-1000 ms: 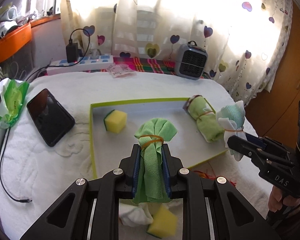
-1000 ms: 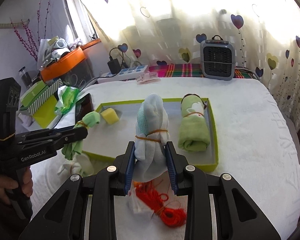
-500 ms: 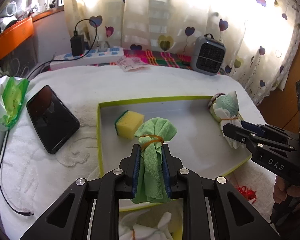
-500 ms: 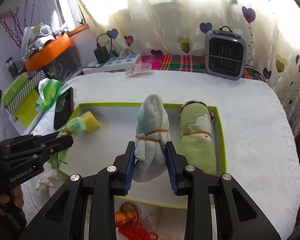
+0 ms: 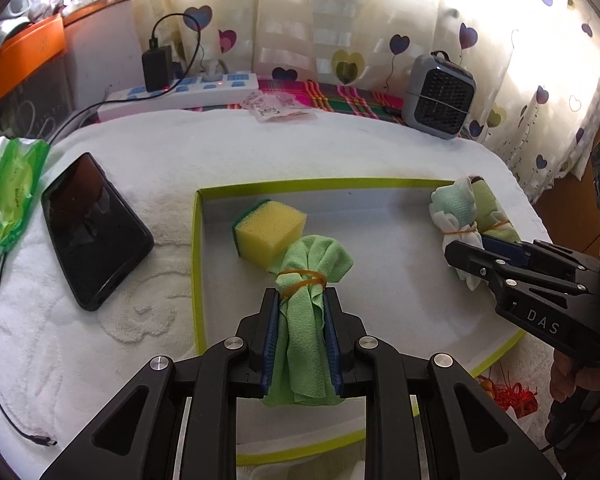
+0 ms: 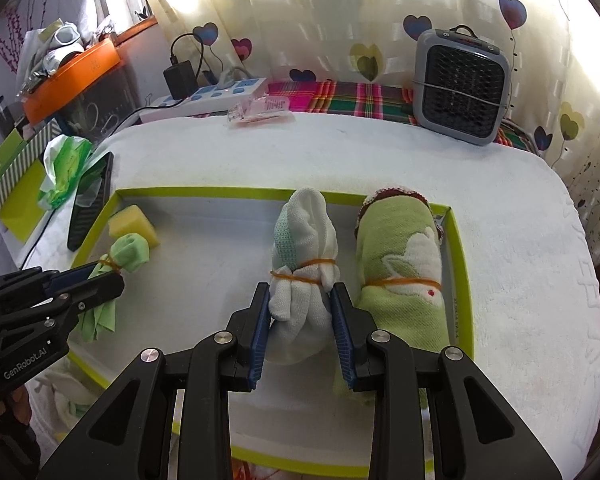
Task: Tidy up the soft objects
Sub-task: 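Lower the white bundle into the box and open the right gripper while the left places the green bundle, then lift both open grippers out of the box toward the table items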
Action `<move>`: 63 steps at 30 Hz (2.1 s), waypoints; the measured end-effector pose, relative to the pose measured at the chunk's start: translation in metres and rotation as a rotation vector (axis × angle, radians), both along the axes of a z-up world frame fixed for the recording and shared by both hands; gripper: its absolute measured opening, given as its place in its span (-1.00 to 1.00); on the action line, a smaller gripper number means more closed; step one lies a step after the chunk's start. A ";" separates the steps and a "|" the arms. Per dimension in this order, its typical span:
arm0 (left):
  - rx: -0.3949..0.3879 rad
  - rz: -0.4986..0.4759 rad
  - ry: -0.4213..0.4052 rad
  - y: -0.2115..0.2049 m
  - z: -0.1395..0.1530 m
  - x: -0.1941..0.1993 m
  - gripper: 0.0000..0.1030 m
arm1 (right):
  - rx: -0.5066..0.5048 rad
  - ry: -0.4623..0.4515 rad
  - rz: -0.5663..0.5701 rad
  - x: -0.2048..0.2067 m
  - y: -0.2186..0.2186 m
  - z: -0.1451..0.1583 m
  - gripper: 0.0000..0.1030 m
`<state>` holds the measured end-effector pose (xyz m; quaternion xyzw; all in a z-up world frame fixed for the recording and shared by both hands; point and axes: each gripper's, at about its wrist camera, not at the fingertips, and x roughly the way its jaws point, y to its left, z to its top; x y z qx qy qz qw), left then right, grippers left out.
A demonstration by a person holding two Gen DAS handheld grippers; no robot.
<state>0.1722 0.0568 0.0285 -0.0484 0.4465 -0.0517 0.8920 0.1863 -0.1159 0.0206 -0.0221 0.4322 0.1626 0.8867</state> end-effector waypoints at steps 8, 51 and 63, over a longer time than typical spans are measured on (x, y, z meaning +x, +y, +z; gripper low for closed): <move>0.005 0.003 0.023 -0.001 -0.007 0.006 -0.59 | -0.047 -0.018 -0.002 0.005 0.005 -0.002 -0.37; -0.050 0.017 -0.067 0.010 0.024 -0.029 0.05 | 0.053 -0.109 -0.038 -0.029 -0.012 0.020 0.10; -0.057 0.038 -0.093 0.020 0.032 -0.063 0.05 | 0.085 -0.121 -0.047 -0.056 -0.024 0.024 0.10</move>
